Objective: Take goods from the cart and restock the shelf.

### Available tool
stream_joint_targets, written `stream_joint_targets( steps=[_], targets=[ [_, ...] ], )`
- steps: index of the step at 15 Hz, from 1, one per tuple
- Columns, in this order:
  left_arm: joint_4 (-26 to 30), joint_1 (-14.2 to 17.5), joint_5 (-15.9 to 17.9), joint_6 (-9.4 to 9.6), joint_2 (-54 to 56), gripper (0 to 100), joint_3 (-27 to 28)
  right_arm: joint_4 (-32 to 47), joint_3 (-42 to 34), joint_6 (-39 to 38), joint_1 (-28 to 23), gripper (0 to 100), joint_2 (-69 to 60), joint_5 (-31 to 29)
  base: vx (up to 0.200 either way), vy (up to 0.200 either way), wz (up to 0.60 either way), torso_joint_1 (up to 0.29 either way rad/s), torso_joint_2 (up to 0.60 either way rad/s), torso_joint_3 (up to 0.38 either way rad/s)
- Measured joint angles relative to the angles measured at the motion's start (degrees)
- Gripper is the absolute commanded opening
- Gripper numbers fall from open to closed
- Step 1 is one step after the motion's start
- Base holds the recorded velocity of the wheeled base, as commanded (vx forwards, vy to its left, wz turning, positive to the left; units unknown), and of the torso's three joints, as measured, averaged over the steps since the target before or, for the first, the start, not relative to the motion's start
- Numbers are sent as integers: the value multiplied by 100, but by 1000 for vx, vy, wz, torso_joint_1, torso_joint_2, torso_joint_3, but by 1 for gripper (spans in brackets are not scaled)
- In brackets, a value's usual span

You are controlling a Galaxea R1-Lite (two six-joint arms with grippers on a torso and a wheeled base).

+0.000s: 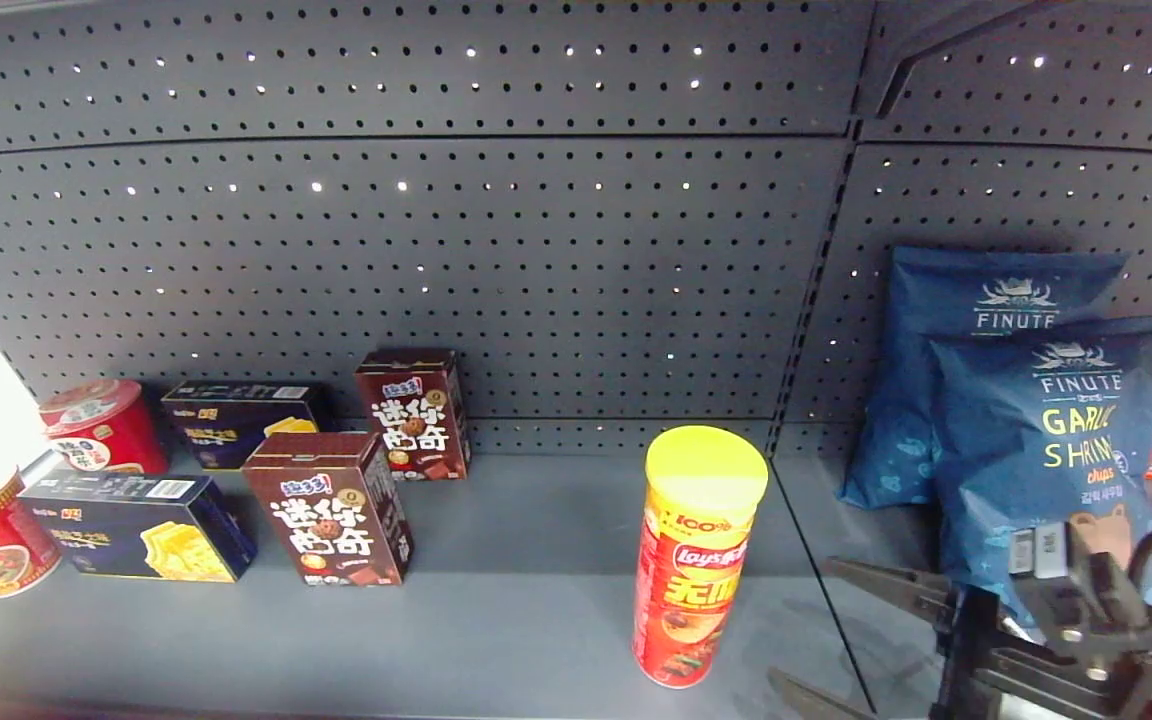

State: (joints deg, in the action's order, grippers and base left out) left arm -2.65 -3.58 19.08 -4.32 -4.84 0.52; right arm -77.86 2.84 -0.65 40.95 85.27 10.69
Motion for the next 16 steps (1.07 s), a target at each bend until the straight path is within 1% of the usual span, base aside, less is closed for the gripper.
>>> stream_joint_targets(
  steps=[1,2,3,4,5,6,7,8,9,10,13,15,16],
  targets=[
    [0,-2,7,0,0,0,0,625,-6,29,-52,100,-507,-2,0,0,0,0,0,0],
    [2,-2,11,41,0,0,10,1565,101,51,-101,100,-1097,-18,0,0,0,0,0,0],
    [-4,-2,29,115,0,0,60,2849,311,69,-156,100,-1659,-104,0,0,0,0,0,0],
    [29,-2,82,183,0,0,173,4300,586,89,-219,100,-2216,-306,0,0,0,0,0,0],
    [90,-16,235,222,-20,0,429,5592,914,124,-280,100,-2809,-700,0,0,0,0,0,0],
    [189,-27,500,244,-83,0,696,6552,1157,166,-319,100,-3338,-1080,0,0,0,0,0,0],
    [269,-32,911,255,-224,0,980,7091,1345,208,-352,100,-3825,-1457,0,0,0,0,0,0],
    [297,-35,1300,260,-439,0,1251,7447,1476,241,-394,100,-4272,-1810,0,0,0,0,0,0],
    [316,-40,1548,266,-714,0,1496,7617,1559,267,-488,100,-4595,-2030,0,0,0,0,0,0],
    [319,-40,1666,268,-996,0,1701,7619,1612,274,-575,100,-4771,-2061,0,0,0,0,0,0],
    [93,-57,1851,345,-2264,0,2315,7608,1659,261,-686,100,-4994,-2089,0,0,0,0,0,0],
    [-268,-123,1908,436,-3259,0,2687,7603,1625,256,-702,100,-5044,-2098,0,0,0,0,0,0],
    [-534,-189,1907,524,-3727,0,2828,7614,1574,256,-707,100,-5055,-2098,0,0,0,0,0,0]
  ],
)
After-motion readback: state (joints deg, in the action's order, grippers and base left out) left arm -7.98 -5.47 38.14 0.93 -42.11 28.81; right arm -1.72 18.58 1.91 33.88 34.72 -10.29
